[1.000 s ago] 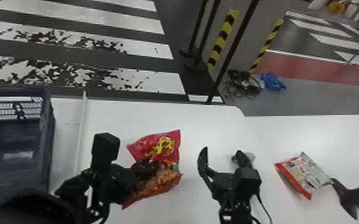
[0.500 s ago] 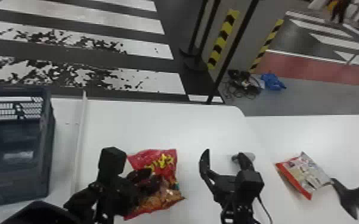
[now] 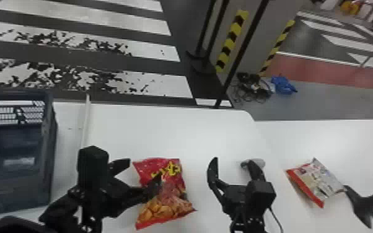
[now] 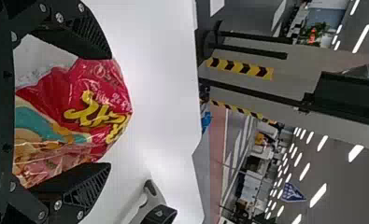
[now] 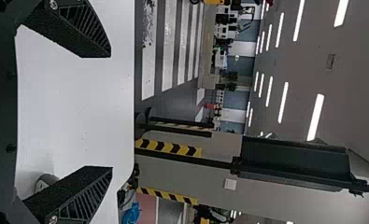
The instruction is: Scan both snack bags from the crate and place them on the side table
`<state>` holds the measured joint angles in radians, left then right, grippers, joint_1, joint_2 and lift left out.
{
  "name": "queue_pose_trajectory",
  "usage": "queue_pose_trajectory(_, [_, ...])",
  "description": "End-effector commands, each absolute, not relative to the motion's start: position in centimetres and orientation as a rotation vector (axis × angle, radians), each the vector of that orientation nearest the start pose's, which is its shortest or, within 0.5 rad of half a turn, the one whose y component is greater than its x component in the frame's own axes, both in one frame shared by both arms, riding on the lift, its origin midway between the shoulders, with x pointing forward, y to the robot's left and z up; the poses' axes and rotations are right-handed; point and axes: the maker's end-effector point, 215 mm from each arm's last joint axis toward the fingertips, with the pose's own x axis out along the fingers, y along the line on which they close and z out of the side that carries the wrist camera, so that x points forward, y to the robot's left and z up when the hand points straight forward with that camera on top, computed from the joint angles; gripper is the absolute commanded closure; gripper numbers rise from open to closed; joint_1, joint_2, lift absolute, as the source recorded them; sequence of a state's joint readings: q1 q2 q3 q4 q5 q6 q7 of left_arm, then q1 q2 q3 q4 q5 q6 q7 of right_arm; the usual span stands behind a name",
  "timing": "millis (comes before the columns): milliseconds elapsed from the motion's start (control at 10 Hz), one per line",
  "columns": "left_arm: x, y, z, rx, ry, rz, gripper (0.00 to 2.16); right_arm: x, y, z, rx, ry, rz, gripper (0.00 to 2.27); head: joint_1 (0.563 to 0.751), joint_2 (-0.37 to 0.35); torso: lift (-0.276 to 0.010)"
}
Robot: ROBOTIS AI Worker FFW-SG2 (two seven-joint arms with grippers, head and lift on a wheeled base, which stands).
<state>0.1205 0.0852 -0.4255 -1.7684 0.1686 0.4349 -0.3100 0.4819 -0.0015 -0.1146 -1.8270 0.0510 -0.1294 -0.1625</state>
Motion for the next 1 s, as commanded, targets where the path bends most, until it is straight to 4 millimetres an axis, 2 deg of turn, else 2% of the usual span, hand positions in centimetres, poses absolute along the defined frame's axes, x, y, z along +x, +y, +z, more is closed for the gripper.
queue_pose_trajectory(0, [44.5,-3.1,-39.5,-0.073,0.284,-0.711,0.04,42.5,-32.3,-40.2,-0.106,0.088,-0.252,0.06,0.695,-0.35,-0.098])
queue_pose_trajectory(100, [44.3,-1.4,-36.3,-0.032,0.185,-0.677,0.04,42.5,-31.9,-39.9,-0.105,0.081,-0.246,0.06,0.695,-0.35,-0.098])
queue_pose_trajectory(300, [43.4,2.4,-32.6,0.042,0.067,-0.586,0.04,42.2,-30.9,-39.4,-0.097,0.077,-0.222,0.05,0.695,-0.35,-0.098])
queue_pose_trajectory(400, [43.4,4.7,-31.3,0.075,0.014,-0.524,0.04,42.1,-30.6,-39.7,-0.097,0.089,-0.207,0.05,0.695,-0.35,-0.098])
queue_pose_trajectory(500, [43.5,7.3,-31.1,0.089,-0.006,-0.46,0.04,42.1,-30.3,-39.3,-0.085,0.085,-0.199,0.05,0.695,-0.343,-0.098])
queue_pose_trajectory(600, [43.3,9.7,-30.5,0.093,-0.043,-0.412,0.04,42.0,-29.8,-39.9,-0.049,0.112,-0.177,0.05,0.695,-0.31,-0.098])
queue_pose_trajectory(800, [42.1,14.8,-27.6,0.078,-0.163,-0.32,0.08,41.9,-29.3,-41.9,0.009,0.192,-0.149,0.05,0.695,-0.253,-0.098])
queue_pose_trajectory(900, [41.5,16.6,-27.4,0.076,-0.175,-0.291,0.08,41.7,-28.4,-43.8,0.071,0.267,-0.1,0.05,0.695,-0.219,-0.098])
